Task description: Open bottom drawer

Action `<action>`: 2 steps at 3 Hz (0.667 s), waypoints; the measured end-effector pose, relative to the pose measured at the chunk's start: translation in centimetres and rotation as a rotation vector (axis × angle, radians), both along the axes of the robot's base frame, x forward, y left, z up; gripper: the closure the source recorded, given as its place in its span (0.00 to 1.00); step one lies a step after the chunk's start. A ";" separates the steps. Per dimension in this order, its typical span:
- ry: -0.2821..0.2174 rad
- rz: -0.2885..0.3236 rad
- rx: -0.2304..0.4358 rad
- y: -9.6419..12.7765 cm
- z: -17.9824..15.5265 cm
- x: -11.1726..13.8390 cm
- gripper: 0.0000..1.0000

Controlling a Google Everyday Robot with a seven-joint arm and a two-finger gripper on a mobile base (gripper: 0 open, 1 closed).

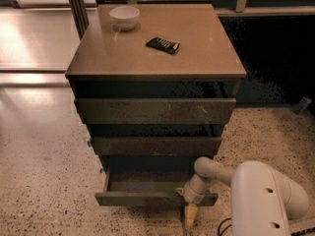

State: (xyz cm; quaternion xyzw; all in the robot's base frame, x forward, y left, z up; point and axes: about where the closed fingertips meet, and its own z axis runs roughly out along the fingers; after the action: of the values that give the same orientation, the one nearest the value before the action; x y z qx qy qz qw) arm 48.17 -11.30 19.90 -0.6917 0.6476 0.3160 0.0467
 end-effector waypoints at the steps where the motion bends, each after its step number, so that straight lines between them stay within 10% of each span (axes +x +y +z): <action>1: 0.055 0.002 0.005 -0.1 -0.1 -2.2 0.00; 2: 0.055 0.002 0.005 -0.1 -0.1 -2.2 0.00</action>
Offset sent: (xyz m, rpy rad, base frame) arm -0.0230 -0.0008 -0.0011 0.0051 0.0530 0.0016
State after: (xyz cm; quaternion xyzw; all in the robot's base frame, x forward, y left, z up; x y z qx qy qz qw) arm 45.93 -11.38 19.80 -0.6832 0.6473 0.3366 0.0305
